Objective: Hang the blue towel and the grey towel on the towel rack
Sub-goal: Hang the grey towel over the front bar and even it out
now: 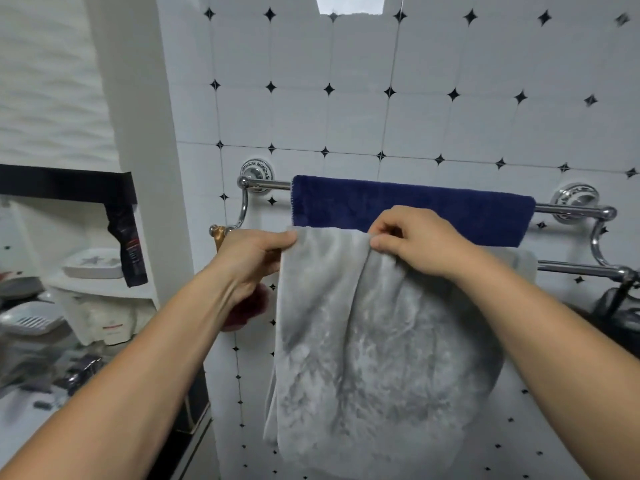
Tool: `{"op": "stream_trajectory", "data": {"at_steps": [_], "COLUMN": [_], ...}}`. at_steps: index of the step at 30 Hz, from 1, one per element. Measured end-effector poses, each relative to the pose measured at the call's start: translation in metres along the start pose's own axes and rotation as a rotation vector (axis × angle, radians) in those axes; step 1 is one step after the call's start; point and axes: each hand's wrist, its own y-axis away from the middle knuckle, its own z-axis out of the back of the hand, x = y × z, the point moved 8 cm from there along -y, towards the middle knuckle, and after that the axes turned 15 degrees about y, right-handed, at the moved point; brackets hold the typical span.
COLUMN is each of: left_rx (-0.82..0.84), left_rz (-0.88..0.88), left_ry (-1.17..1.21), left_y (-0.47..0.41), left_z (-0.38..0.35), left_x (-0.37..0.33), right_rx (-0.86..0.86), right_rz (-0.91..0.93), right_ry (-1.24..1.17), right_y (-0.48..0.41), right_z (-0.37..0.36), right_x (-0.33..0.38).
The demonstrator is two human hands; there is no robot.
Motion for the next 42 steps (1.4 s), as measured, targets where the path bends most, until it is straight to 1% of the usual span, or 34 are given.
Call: {"op": "stream_trajectory", "data": {"at_steps": [2,4,6,8,11,12,14,16,18,19,20,21,22,23,25,27,28,29,31,32,33,35,37,42], "left_rx": [-0.053,-0.071,-0.072,-0.060,-0.072,-0.088,-0.132,-0.169,-0.172,-0.164,-0.156,-0.145,-0.136,-0.130,-0.139,-0.161,-0.160,-0.140,-0.068,-0.038,-0.027,-0.051,-0.066,-0.076], "left_rz": [-0.019,-0.045,-0.077,-0.110,-0.141,-0.149,-0.165,-0.151,-0.136,-0.145,-0.166,-0.188,-0.203,-0.213,-0.233,-0.264,-0.283,-0.300,-0.307,-0.289,-0.269,-0.271,-0.289,-0.380], "left_ry": [-0.064,-0.113,-0.125,-0.140,-0.196,-0.207,-0.213,-0.213,-0.237,-0.263,-0.284,-0.299,-0.307,-0.310,-0.296,-0.276,-0.275,-0.288,-0.354,-0.395,-0.431,-0.441,-0.393,-0.370], "left_y": [0.000,0.000,0.000,0.000,-0.001,-0.002,-0.005,-0.007,-0.004,-0.003,-0.002,0.000,0.002,0.003,0.005,0.006,0.007,0.008,0.011,0.013,0.016,0.017,0.017,0.013], "left_z": [0.002,0.003,0.001,-0.005,-0.013,-0.012,-0.003,0.010,0.014,0.012,0.010,0.007,0.004,0.004,0.008,0.009,0.009,0.008,0.005,0.005,0.006,0.009,0.010,0.002], "left_x": [-0.005,-0.010,-0.015,-0.020,-0.026,-0.028,-0.034,-0.034,-0.029,-0.027,-0.025,-0.023,-0.021,-0.019,-0.013,-0.011,-0.011,-0.010,-0.004,0.001,0.007,0.010,0.005,-0.025], "right_rx": [0.006,0.017,0.083,0.120,0.030,0.027,0.061,0.093,0.099,0.078,0.020,-0.073,-0.157,-0.202,-0.186,-0.198,-0.199,-0.198,-0.178,-0.158,-0.143,-0.115,-0.112,-0.117], "right_rz": [-0.018,-0.100,-0.187,-0.217,-0.197,-0.179,-0.176,-0.243,-0.282,-0.286,-0.303,-0.346,-0.430,-0.520,-0.650,-0.697,-0.721,-0.770,-0.847,-0.848,-0.826,-0.768,-0.749,-0.707], "right_ry": [-0.060,-0.068,0.023,0.107,0.138,0.154,0.173,0.151,0.110,0.108,0.106,0.107,0.108,0.114,0.104,0.079,0.047,-0.077,-0.544,-0.741,-0.835,-0.911,-0.956,-0.983], "right_y": [0.006,0.021,0.045,0.068,0.076,0.076,0.079,0.089,0.097,0.099,0.100,0.101,0.106,0.112,0.124,0.135,0.141,0.148,0.158,0.159,0.160,0.162,0.169,0.185], "right_z": [0.006,0.022,0.035,0.040,0.044,0.047,0.057,0.073,0.082,0.081,0.081,0.080,0.078,0.071,0.048,0.030,0.021,0.010,-0.018,-0.031,-0.040,-0.051,-0.053,-0.048], "right_x": [-0.012,-0.049,-0.094,-0.122,-0.127,-0.127,-0.134,-0.151,-0.160,-0.158,-0.157,-0.159,-0.162,-0.166,-0.171,-0.174,-0.176,-0.183,-0.186,-0.182,-0.180,-0.176,-0.179,-0.193]}}
